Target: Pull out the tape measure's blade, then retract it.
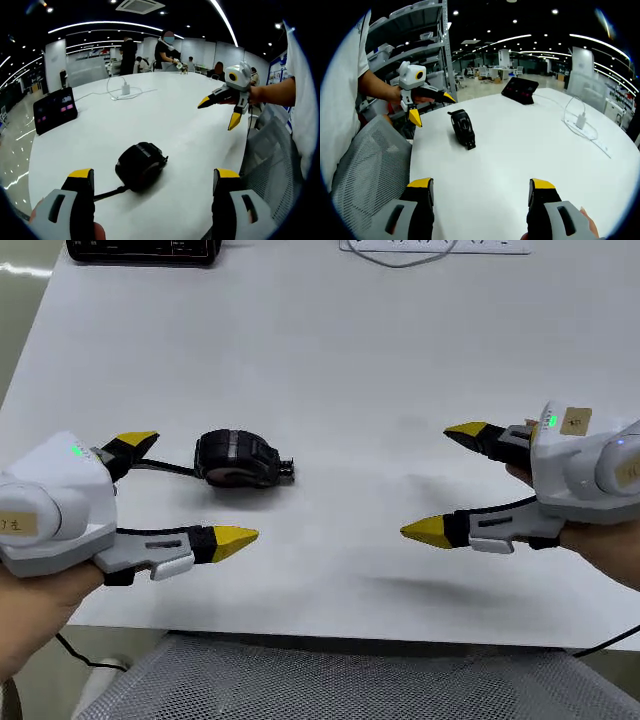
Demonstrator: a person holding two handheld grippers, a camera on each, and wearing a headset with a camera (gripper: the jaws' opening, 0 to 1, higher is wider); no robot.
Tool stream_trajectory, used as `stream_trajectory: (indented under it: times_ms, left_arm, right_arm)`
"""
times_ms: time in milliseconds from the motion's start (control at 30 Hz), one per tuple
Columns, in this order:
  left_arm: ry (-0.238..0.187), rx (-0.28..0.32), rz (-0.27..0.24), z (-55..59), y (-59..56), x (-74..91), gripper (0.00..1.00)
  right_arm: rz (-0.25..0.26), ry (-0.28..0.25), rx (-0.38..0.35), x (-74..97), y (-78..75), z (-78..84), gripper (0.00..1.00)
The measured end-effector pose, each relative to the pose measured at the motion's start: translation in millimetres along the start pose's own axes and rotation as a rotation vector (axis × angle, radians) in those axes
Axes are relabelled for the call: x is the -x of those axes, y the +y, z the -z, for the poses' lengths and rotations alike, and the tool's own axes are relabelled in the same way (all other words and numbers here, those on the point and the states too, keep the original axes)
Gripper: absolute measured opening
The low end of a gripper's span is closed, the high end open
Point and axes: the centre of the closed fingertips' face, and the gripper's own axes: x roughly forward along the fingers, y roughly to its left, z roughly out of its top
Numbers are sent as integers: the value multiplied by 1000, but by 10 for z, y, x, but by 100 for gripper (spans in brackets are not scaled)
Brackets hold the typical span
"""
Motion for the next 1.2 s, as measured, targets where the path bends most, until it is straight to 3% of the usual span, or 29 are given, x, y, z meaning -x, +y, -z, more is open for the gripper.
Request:
stream_trajectory:
  times_ms: [200, 633, 1100, 1200]
  left_arm:
    - [-20, -13, 24, -28, -8, 52, 98]
    - [1, -58, 45, 37, -20, 142, 98]
    - [27, -92, 56, 141, -9, 210, 99]
    - [32, -99, 59, 169, 2, 232, 99]
  right_arm:
    - [24, -31, -8, 104, 8, -9, 77]
    - [76, -57, -6, 278, 36, 44, 80]
    - [116, -36, 4, 394, 54, 183, 84]
    - [101, -37, 7, 388, 101, 193, 86]
